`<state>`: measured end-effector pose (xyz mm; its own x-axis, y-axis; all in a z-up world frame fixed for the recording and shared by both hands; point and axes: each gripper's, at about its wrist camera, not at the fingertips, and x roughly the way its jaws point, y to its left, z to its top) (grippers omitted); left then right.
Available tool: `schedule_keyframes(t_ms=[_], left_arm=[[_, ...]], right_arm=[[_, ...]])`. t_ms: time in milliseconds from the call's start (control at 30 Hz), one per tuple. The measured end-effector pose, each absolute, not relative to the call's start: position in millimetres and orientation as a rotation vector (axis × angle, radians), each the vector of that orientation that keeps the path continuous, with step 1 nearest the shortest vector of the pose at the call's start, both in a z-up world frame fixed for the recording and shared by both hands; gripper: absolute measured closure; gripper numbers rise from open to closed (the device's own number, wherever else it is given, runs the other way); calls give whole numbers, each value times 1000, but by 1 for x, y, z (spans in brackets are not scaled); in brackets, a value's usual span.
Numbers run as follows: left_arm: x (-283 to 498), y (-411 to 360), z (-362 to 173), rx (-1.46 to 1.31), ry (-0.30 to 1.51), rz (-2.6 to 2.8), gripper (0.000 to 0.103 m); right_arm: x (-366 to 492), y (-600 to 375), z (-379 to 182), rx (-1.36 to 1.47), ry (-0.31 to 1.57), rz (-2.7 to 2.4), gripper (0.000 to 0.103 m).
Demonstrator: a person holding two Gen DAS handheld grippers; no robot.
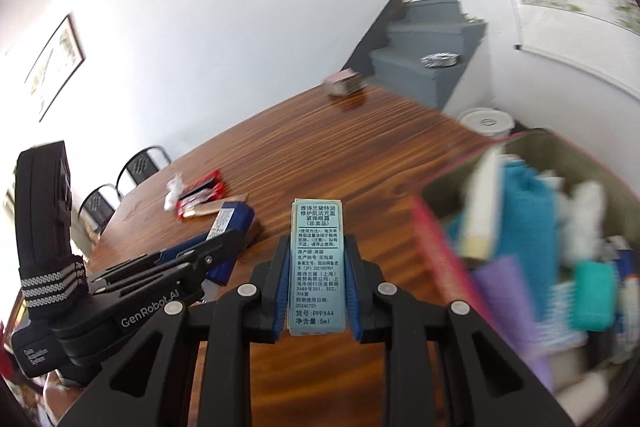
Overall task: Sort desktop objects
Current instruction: 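Carry the blue tube and medicine box over the tin box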
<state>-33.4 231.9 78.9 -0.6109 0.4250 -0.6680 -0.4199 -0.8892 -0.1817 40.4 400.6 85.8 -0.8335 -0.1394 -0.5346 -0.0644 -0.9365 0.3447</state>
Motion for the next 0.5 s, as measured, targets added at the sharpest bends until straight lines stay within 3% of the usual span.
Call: schedule_keyframes(t_ms=[500], left_arm=[[10,354,91,-939,146,2255,71]], right_arm=[[111,535,91,925,-658,-3262,76]])
